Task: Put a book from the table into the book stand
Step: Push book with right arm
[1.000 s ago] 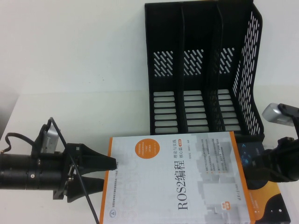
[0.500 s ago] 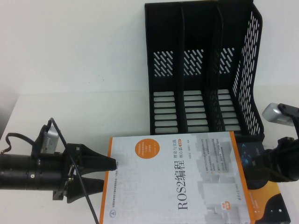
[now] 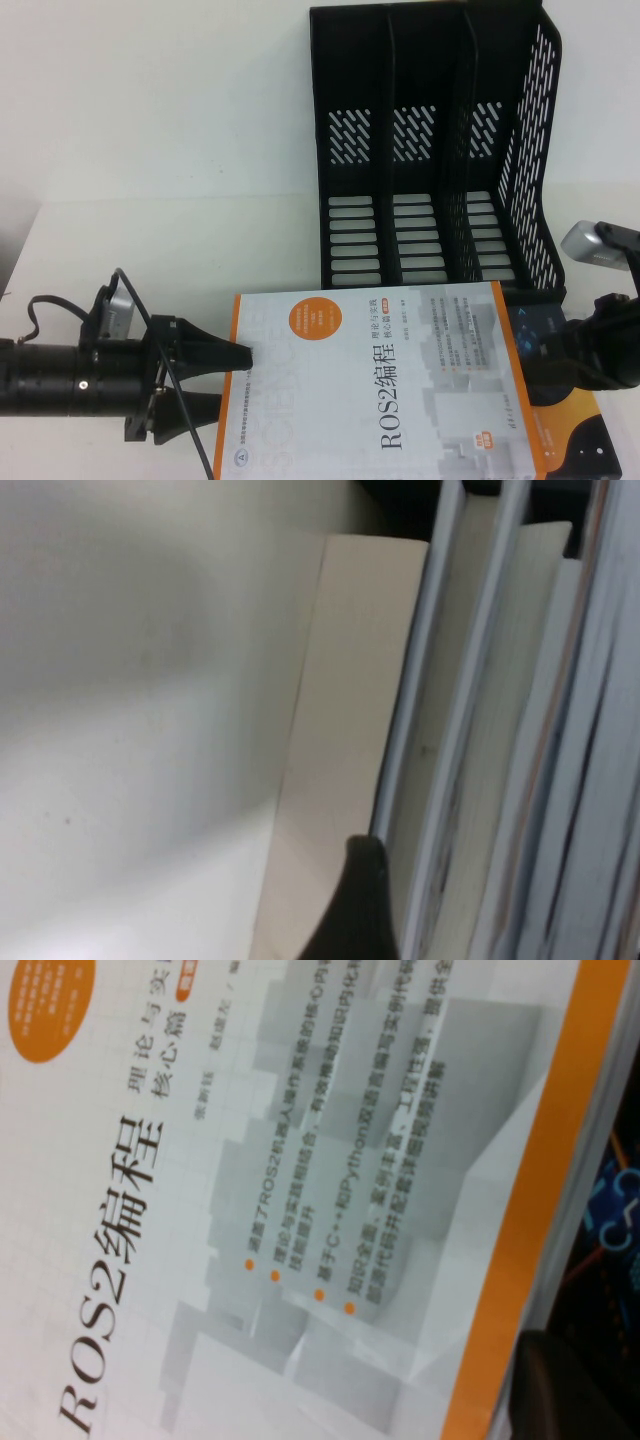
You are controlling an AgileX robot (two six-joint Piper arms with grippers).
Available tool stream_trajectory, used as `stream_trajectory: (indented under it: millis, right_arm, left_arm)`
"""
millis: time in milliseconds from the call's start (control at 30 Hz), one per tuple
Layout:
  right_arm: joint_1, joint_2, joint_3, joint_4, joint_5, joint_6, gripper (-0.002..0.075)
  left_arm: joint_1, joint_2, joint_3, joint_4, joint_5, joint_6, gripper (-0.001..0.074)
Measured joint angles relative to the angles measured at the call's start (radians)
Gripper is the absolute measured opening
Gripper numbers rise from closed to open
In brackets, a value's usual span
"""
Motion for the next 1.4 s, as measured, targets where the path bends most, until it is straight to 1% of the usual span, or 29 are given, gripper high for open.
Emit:
stream_trajectory:
  millis: [200,533,767,833,933,1067,1100,1400]
  right_arm:
    - [0.0,0.0,0.0,0.0,0.0,0.0,-0.0003]
    - [0.0,0.0,0.0,0.002,0.0,0.0,-0.0003]
    - [0.0,0.0,0.0,0.004,0.001,0.0,-0.0003]
    - [0.0,0.0,0.0,0.004,0.001,0.0,-0.0003]
    - [0.0,0.0,0.0,0.004,0.001,0.0,-0.0003]
    - [0.0,0.0,0.0,0.004,-0.001,0.0,-0.0003]
    - [0.0,0.0,0.0,0.004,-0.003,0.0,-0.0003]
    - [0.0,0.0,0.0,0.002,-0.006,0.0,-0.0003]
  left_arm:
    - [-0.013,0.023,0.0,-0.031,-0.004,0.015,0.0596]
    - [-0.156,0.031,0.0,-0.124,-0.004,0.023,0.0596]
    - [-0.202,0.031,0.0,-0.152,-0.008,0.037,0.0586]
    - [-0.208,0.031,0.0,-0.152,-0.011,0.044,0.0561]
    - [-0.21,0.031,0.0,-0.146,-0.021,0.048,0.0481]
    - [-0.21,0.031,0.0,-0.133,-0.027,0.054,0.0309]
    - [-0.21,0.031,0.0,-0.133,-0.024,0.056,0.0289]
    - [-0.21,0.031,0.0,-0.131,-0.022,0.056,0.0288]
